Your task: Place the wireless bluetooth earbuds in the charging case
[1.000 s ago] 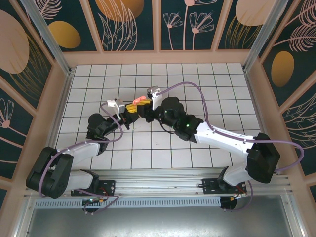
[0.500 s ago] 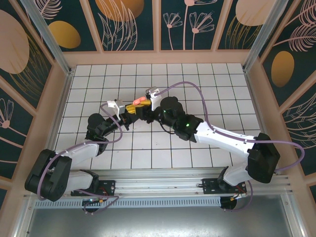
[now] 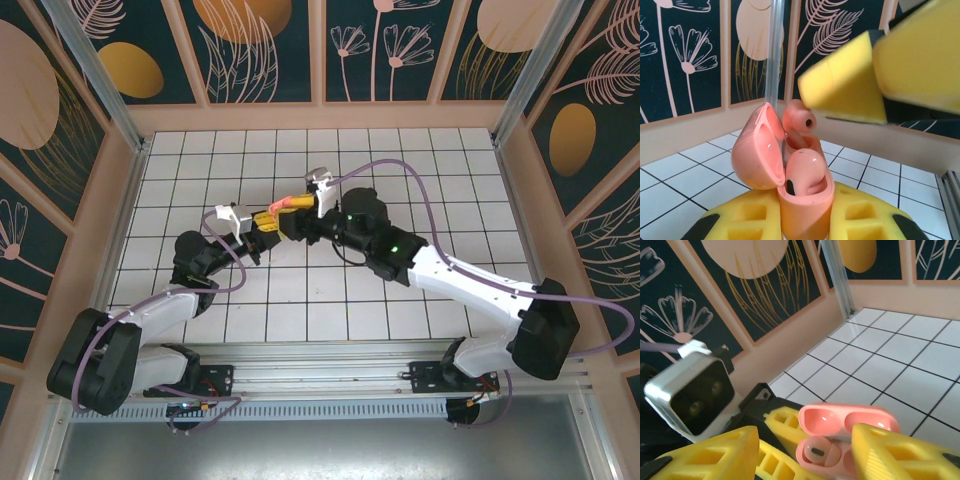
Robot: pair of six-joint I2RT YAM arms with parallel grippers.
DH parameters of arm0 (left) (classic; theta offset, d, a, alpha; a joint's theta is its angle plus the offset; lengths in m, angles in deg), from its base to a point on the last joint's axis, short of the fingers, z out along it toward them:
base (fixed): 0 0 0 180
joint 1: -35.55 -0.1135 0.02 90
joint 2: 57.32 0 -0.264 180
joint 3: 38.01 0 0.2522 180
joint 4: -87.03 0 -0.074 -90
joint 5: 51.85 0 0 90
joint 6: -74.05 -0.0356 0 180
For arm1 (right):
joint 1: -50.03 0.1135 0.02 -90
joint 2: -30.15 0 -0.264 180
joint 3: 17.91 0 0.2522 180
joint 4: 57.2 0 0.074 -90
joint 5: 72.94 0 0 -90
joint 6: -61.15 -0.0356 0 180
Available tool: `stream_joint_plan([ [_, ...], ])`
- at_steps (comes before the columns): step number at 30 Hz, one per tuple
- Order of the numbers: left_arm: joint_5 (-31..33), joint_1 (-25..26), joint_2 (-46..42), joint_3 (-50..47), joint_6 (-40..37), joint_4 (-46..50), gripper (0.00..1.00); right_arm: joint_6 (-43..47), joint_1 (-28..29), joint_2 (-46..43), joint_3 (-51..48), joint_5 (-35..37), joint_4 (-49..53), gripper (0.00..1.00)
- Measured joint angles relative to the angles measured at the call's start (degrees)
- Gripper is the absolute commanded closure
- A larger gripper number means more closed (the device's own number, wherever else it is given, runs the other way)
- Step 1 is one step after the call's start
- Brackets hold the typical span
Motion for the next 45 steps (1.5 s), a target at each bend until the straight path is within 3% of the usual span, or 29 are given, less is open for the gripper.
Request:
stream_joint_plan([
  [11, -4.26, 0.00, -0.76, 0.92, -1.57, 0.57, 0.86, -6.05, -9.27, -2.95, -0.02, -14.58, -1.49, 0.43],
  [36, -8.22, 0.02, -0.76, 2.21, -1.75, 1.29, 0.86, -9.49, -11.58, 4.48, 4.42, -30.51, 2.91, 0.40],
  [45, -8.20, 0.39, -1.22, 2.64, -3.65, 4.44, 0.85, -10.95, -13.07, 1.16, -0.59, -33.53, -3.32, 0.45],
])
